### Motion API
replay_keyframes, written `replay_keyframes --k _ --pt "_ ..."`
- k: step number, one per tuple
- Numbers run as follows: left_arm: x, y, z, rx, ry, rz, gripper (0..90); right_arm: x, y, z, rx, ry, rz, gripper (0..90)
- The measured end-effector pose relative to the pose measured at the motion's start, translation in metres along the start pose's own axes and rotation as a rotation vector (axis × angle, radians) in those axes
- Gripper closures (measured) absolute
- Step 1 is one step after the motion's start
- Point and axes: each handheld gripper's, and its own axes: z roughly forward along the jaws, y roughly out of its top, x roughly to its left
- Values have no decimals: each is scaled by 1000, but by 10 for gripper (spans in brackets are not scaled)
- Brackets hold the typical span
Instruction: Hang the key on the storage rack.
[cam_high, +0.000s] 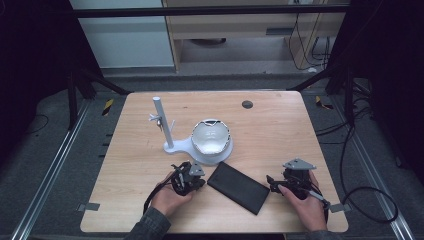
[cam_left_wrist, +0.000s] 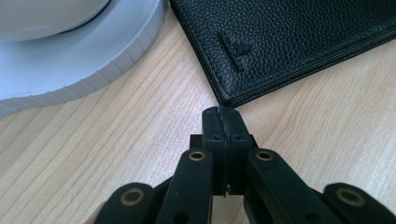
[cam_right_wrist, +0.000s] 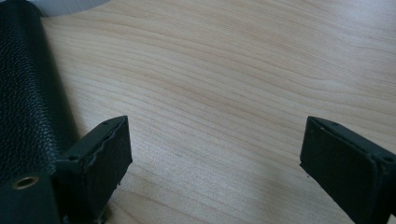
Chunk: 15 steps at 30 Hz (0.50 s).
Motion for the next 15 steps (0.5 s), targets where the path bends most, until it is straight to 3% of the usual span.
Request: replay_keyframes --k 15 --pt "1 1 3 0 -6 1 891 2 0 0 0 6 3 93"
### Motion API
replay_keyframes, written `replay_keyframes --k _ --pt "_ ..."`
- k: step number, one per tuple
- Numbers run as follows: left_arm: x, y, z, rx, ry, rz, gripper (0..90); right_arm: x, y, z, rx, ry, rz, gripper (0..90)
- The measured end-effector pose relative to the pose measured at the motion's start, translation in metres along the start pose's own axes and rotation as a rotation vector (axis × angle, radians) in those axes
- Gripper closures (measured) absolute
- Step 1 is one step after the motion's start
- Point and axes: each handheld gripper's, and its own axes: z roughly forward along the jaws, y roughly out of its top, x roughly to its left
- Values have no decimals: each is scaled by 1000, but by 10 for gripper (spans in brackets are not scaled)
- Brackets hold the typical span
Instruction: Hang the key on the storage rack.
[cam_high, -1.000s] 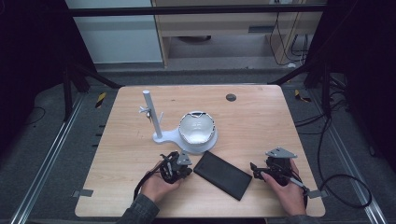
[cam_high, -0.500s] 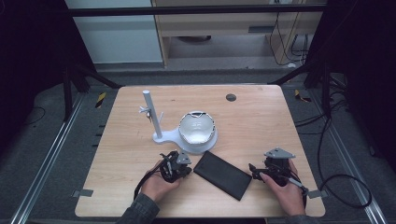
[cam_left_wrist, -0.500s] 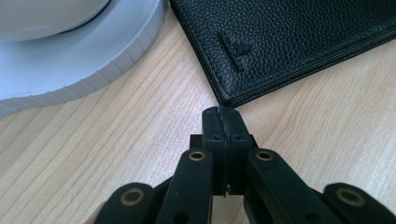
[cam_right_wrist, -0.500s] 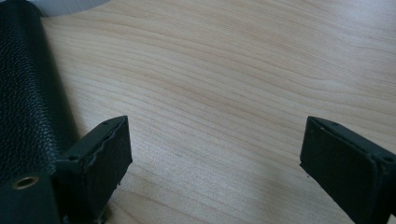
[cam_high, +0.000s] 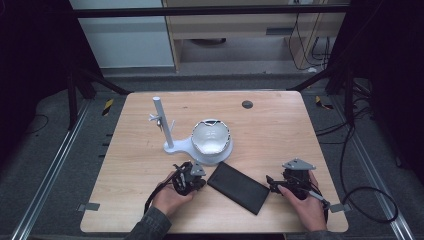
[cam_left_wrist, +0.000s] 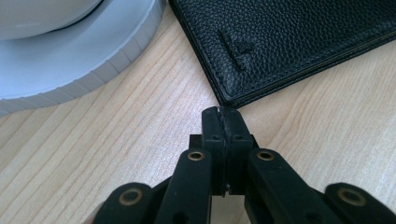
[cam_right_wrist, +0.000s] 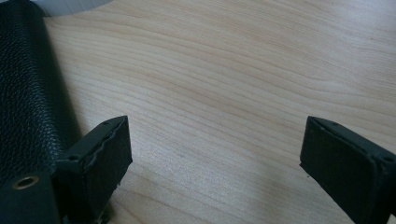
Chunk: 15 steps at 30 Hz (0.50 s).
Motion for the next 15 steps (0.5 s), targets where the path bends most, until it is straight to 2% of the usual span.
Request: replay_keyframes --k 9,15 --pt "0 1 -1 -14 -1 0 891 0 0 0 3 3 1 92" --pt "2 2 -7 -59 -2 -14 892 0 0 0 -3 0 -5 93"
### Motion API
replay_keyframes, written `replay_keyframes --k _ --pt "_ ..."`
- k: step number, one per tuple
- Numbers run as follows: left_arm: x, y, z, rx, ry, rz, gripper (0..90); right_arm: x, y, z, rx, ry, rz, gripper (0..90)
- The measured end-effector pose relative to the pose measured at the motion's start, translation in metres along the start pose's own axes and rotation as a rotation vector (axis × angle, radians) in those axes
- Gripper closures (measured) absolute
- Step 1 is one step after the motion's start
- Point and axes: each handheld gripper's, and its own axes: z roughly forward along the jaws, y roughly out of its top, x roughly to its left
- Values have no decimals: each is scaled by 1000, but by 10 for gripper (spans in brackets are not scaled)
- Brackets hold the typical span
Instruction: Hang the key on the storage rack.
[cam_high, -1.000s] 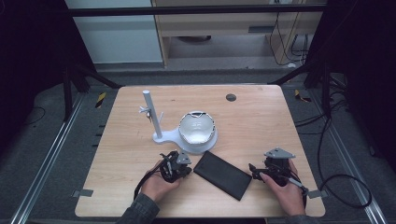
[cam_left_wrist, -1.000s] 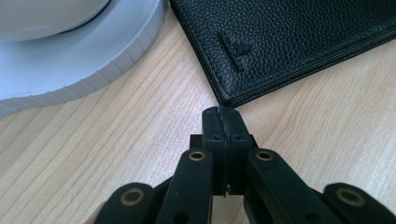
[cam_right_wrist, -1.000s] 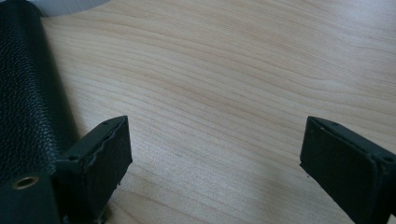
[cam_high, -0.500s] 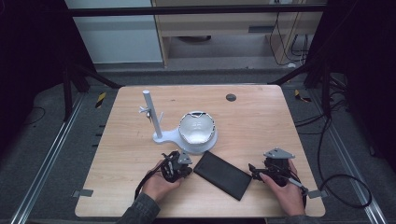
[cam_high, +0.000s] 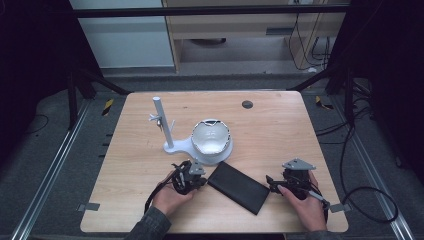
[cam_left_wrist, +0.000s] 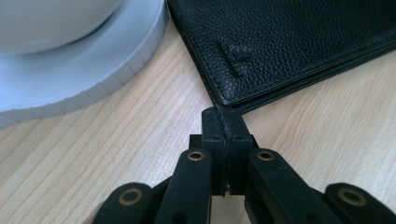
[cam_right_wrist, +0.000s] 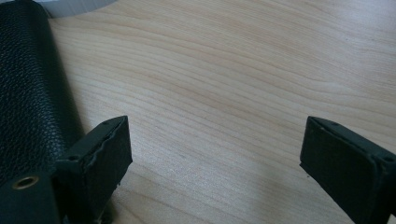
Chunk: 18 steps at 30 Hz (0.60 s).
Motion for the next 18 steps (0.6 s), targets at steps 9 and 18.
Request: replay_keyframes --k 9,18 --pt "-1 13 -3 -81 -24 -31 887 2 3 -5 -27 16 12 97" --pt "0 39 -10 -110 -30 7 876 12 27 -41 -83 76 -12 150"
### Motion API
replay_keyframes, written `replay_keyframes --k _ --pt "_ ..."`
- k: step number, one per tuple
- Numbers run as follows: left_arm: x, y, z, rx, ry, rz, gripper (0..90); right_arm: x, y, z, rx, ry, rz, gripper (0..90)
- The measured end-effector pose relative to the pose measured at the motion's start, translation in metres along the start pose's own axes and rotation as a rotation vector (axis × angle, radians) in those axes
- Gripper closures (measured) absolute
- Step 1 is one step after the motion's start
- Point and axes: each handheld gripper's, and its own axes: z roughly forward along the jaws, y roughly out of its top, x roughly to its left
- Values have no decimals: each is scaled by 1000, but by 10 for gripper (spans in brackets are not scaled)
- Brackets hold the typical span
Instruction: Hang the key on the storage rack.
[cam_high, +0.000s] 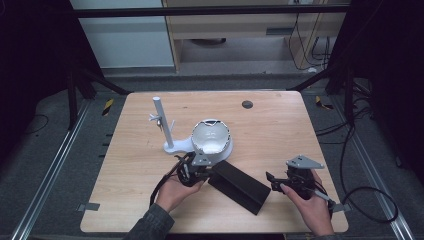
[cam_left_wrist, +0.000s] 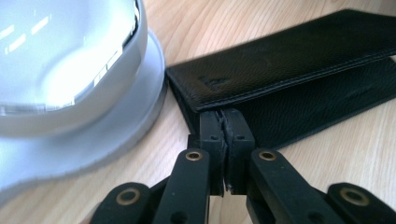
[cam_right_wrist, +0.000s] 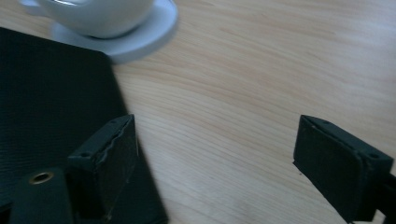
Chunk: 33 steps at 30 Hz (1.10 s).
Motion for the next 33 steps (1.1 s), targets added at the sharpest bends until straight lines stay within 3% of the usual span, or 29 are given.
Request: replay_keyframes --k 2,7,17,21,23,33 --pt "-1 9 1 -4 -3 13 869 12 10 -10 24 39 -48 150" --pt "0 29 7 22 5 54 860 28 22 -18 63 80 -116 135" --pt "5 41 12 31 -14 42 855 38 38 -22 109 150 -144 120" --pt "6 42 11 25 -17 33 855 43 45 -19 144 173 -180 124" --pt "7 42 11 23 -20 33 854 45 50 -13 189 181 -212 134" --pt "8 46 12 16 -36 18 849 52 57 5 270 183 -278 223"
